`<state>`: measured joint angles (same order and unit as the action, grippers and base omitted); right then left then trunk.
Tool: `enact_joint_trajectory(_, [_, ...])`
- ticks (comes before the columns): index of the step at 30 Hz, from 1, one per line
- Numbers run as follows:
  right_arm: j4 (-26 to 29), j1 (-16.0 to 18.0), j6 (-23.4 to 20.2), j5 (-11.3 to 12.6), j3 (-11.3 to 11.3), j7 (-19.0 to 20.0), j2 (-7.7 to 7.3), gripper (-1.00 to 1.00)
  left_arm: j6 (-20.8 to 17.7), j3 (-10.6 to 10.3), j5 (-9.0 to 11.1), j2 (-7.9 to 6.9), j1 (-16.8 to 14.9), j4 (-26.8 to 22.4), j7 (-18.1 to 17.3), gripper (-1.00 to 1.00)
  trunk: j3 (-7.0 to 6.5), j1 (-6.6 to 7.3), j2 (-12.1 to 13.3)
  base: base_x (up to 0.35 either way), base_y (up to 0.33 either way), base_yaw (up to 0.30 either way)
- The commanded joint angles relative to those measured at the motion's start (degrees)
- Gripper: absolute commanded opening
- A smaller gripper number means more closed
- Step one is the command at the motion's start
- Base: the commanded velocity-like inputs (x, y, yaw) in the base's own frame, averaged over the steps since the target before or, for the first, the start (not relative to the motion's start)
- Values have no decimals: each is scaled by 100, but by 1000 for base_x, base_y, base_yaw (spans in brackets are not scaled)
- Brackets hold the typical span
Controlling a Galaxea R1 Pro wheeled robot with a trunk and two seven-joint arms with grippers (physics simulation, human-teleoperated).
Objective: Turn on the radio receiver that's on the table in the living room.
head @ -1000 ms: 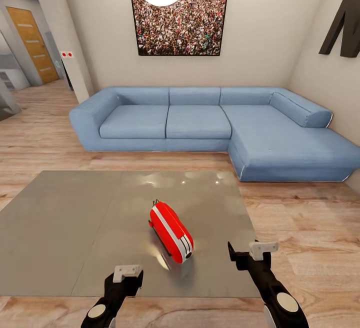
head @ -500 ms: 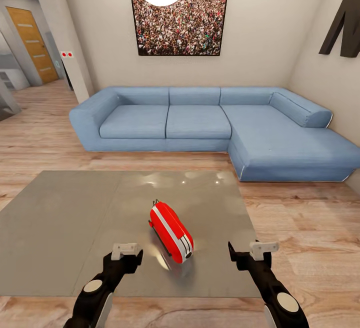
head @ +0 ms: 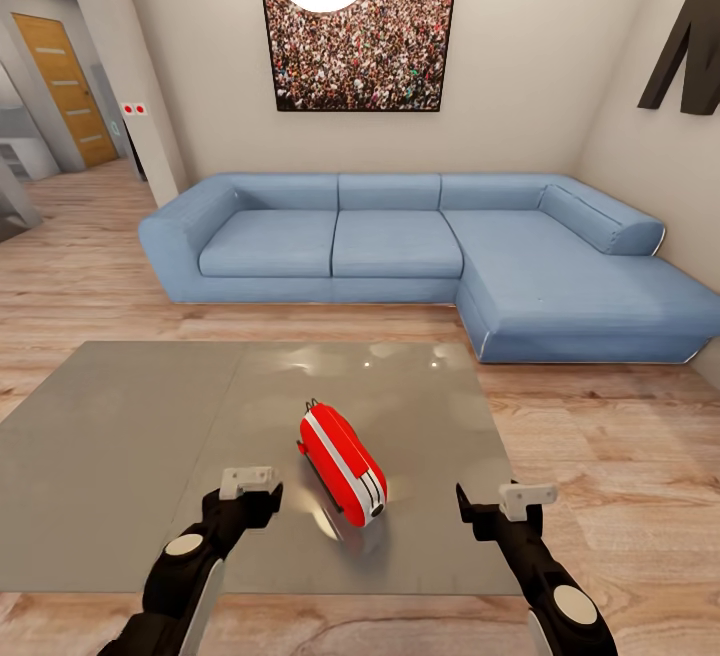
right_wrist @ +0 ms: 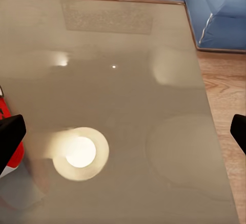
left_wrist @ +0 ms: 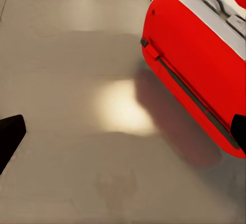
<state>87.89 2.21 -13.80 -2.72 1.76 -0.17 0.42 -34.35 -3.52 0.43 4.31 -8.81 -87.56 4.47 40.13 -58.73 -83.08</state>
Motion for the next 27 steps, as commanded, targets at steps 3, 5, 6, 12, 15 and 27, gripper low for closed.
enact_joint_trajectory(3, [0,-1,0,0,0,-1,1,100,-98,0,1,3,-84,-25,48,100,0,0,0,0,0,0])
enact_joint_trajectory(5, [0,-1,0,0,0,-1,0,100,-155,0,1,6,-171,-38,77,100,0,0,0,0,0,0])
enact_joint_trajectory(6, [0,0,0,1,2,-1,0,100,-171,0,1,8,-217,-40,84,100,0,0,0,0,0,0])
enact_joint_trajectory(12, [0,-1,0,8,8,-1,2,100,-380,0,7,9,-460,-26,89,100,0,0,0,0,0,0])
enact_joint_trajectory(15, [0,0,0,7,16,-1,2,100,-878,0,12,9,-841,-2,89,100,0,0,0,0,0,0])
enact_joint_trajectory(27, [0,-1,0,9,18,-1,2,100,-1783,0,40,8,-1942,134,90,100,0,0,0,0,0,0])
